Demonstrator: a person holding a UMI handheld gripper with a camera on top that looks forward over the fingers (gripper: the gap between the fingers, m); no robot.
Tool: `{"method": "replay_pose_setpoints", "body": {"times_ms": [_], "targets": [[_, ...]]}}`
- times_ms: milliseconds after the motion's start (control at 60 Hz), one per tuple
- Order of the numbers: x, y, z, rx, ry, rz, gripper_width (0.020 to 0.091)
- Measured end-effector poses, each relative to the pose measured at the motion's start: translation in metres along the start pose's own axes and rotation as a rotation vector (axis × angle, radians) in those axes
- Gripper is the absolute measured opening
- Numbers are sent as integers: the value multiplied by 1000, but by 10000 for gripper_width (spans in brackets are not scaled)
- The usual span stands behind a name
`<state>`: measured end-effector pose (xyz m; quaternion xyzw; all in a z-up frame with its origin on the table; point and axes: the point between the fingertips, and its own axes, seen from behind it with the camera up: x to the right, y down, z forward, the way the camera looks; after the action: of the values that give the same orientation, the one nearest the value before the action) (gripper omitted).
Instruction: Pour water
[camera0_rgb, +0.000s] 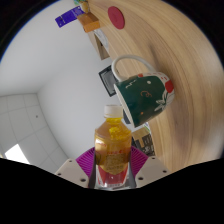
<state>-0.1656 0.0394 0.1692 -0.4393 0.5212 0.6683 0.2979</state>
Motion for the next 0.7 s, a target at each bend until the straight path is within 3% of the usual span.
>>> {"method": "replay_pose_setpoints", "body": {"times_ms": [133,200,317,467,550,650,700], "targets": [[-16,23,-4,-79,-12,-185,470],[-48,29,-13,-82,-65,-434,471],[-147,5,-40,23,-187,-973,473],[-222,-73,-70,280,-187,-1628,472],[-235,-127,-71,358,-74,-1830,470],[-186,-207,-60,301,116,-1942,471],[-166,-225,-57,261,243,-1927,473]]}}
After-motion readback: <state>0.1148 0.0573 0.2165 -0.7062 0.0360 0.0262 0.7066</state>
